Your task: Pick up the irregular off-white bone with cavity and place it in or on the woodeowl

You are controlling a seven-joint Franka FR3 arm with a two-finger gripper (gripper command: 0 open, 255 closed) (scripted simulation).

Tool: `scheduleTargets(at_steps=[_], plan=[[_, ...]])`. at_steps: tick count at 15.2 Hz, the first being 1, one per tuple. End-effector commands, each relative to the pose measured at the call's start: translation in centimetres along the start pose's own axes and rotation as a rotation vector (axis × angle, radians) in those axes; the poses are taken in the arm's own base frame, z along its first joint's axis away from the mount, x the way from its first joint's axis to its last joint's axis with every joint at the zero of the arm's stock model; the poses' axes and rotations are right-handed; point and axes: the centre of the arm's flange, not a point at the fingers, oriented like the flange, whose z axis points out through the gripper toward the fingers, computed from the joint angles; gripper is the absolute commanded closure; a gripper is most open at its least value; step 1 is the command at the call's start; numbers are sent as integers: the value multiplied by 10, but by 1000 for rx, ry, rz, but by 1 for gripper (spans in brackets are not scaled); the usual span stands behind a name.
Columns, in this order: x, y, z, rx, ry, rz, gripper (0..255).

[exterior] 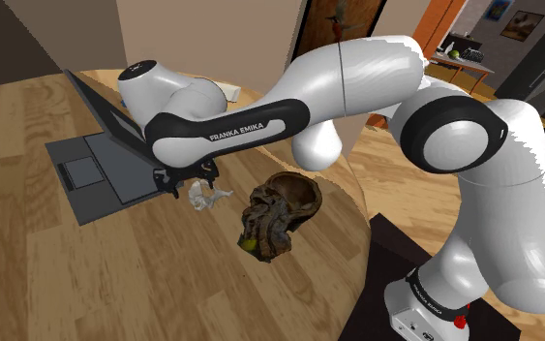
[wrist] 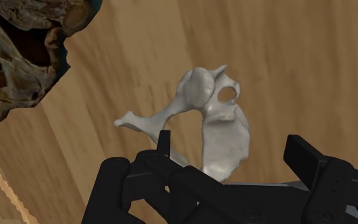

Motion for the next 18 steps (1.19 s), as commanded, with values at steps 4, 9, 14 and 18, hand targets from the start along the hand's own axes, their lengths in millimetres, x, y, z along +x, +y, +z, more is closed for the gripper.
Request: scheduleTargets(at_steps=[4,9,14,18], plan=[[0,0,0,0,0,0,255],[0,0,0,0,0,0,255],[0,2,-5,0,0,0,255],[1,8,-25,0,0,0,255]])
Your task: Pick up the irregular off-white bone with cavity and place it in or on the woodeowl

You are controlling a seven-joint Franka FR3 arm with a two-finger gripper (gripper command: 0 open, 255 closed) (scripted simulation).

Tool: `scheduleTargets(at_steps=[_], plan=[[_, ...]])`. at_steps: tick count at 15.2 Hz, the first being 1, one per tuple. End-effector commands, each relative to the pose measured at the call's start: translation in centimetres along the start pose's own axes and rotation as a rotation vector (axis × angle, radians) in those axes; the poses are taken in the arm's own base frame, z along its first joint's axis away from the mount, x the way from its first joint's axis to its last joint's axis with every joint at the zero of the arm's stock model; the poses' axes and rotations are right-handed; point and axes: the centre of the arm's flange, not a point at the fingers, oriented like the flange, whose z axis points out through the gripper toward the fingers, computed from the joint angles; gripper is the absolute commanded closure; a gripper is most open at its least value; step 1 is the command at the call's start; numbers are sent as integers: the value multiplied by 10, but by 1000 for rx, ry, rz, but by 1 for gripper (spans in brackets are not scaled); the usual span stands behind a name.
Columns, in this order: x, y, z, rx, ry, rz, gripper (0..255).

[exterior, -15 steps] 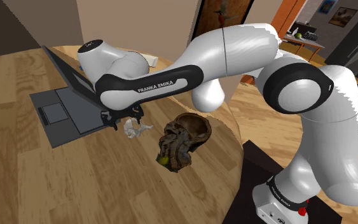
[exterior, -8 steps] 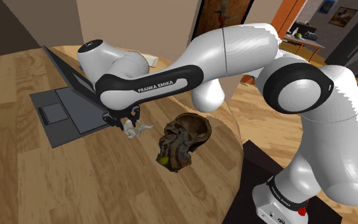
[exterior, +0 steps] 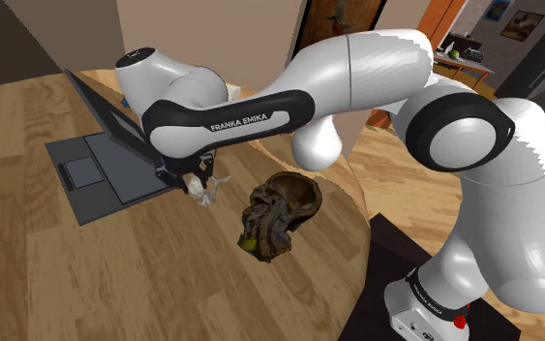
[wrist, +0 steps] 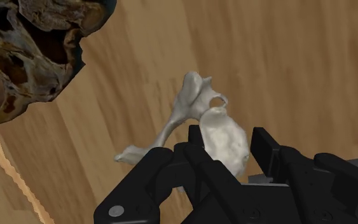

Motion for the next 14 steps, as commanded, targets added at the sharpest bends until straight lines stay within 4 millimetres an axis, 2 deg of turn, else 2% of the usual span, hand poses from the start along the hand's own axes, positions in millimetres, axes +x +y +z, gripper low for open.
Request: scheduleTargets(at_steps=[1,14], plan=[[1,3,-10,0,0,0,255],[3,23,-76,0,0,0,255]])
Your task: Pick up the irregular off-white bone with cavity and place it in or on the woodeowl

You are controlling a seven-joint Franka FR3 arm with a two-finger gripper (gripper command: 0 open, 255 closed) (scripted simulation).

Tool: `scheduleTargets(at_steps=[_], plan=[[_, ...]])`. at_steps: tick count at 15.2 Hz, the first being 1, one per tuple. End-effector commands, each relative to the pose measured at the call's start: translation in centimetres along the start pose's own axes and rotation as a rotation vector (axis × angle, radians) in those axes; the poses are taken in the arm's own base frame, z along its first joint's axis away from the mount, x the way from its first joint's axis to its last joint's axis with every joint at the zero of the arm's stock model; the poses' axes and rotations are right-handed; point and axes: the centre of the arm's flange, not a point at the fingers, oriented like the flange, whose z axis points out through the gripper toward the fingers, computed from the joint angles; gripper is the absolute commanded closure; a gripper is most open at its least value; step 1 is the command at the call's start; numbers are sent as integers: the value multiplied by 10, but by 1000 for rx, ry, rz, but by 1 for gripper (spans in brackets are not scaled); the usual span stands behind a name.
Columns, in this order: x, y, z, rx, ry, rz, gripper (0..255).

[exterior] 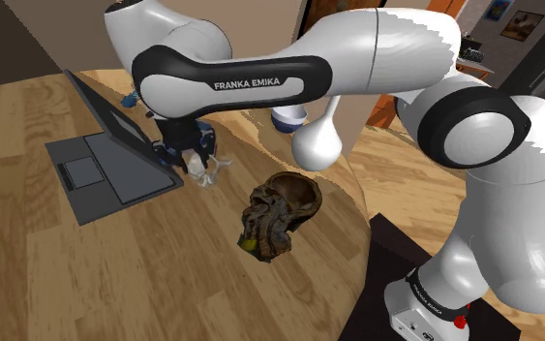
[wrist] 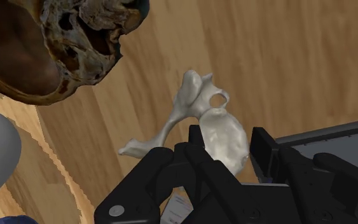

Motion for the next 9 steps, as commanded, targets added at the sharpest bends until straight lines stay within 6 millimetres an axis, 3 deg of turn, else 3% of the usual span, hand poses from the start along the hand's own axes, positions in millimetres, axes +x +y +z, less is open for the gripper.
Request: scheduleTargets(at_steps=[1,9], plan=[[0,3,-11,0,0,0,255],[1,15,-51,0,0,0,255]])
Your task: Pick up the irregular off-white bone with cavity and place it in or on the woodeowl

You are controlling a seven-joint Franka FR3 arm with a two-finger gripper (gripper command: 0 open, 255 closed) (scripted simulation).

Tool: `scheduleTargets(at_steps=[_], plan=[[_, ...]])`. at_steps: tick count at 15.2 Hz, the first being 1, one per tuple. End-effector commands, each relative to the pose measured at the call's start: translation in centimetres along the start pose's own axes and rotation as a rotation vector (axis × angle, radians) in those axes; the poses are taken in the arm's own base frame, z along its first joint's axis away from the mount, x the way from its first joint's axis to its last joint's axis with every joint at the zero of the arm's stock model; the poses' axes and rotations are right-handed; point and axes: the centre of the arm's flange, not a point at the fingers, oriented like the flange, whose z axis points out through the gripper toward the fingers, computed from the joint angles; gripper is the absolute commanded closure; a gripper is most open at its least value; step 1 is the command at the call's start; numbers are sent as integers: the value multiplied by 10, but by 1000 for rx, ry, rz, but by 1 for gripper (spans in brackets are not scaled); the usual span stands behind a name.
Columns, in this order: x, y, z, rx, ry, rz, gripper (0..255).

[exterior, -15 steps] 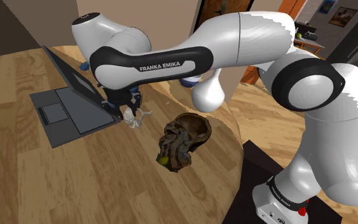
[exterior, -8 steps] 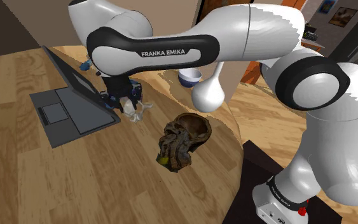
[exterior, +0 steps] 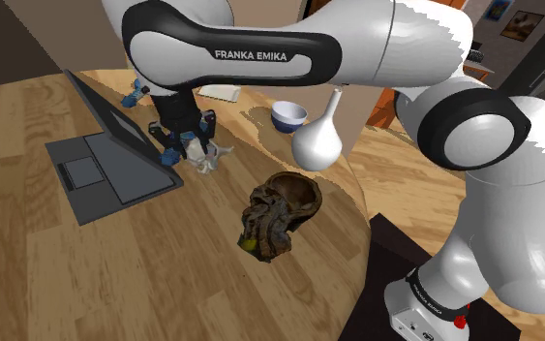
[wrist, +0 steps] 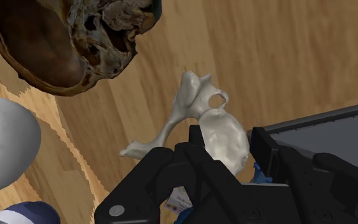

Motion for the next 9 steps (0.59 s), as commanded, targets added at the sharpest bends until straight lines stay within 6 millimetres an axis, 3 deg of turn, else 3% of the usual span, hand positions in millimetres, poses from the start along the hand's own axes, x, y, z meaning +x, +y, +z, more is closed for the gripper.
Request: scheduleTargets(at_steps=[1,5,9], plan=[[0,5,-11,0,0,0,255],[1,10,-28,0,0,0,255],[-27,54,-21,0,0,0,255]])
